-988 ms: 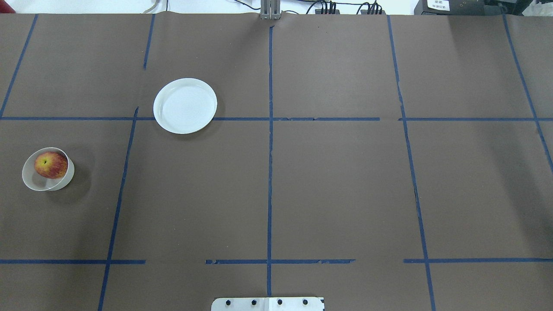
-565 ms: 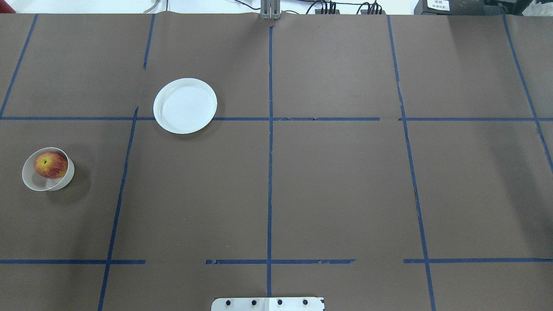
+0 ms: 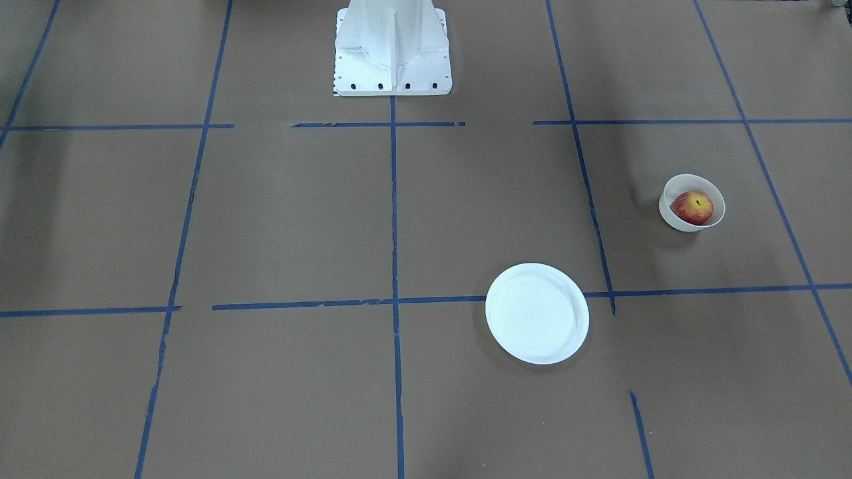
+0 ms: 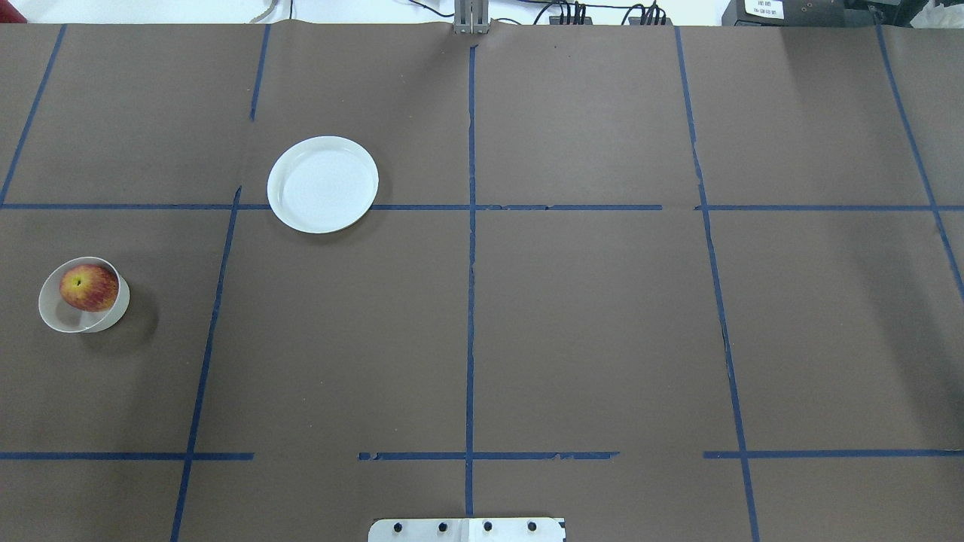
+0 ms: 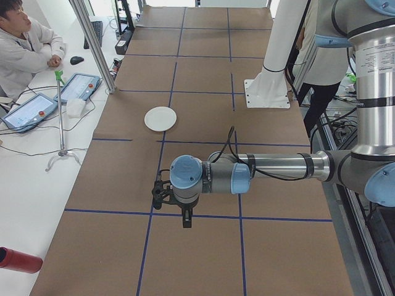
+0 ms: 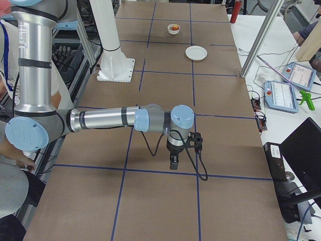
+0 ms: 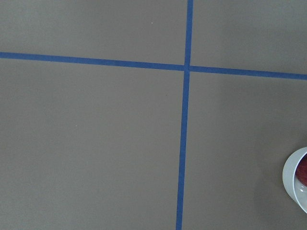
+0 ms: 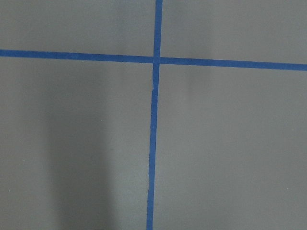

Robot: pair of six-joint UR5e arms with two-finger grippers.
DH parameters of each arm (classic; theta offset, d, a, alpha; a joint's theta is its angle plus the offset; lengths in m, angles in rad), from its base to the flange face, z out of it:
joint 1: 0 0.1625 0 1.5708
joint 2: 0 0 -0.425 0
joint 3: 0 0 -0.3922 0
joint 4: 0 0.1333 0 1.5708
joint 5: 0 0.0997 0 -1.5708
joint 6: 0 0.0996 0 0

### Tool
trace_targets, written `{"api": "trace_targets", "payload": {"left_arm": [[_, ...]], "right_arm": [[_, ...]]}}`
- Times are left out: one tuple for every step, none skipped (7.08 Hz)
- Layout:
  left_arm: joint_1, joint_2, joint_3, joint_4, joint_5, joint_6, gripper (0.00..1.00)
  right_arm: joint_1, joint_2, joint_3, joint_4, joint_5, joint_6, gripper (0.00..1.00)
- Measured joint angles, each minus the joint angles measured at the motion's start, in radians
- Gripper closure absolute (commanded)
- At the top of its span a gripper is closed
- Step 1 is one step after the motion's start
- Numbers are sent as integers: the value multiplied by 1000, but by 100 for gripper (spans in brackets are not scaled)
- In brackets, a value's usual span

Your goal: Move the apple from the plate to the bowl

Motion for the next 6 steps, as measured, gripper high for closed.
{"api": "trace_targets", "payload": {"left_arm": [[0,3,-1,-23,0,0,0],[0,5,0,-45,0,0,0],[0,4,0,-54,0,-1,0],[0,2,2,-58,0,-2,0],[0,-2,4,-59,0,-3,0],[0,-6,4,-59,-1,-3,0]], "right_arm": [[0,0,0,0,0,0,0],[0,0,0,0,0,0,0],[0,0,0,0,0,0,0],[0,0,-1,0,0,0,0],[0,0,-1,0,0,0,0],[0,0,0,0,0,0,0]]}}
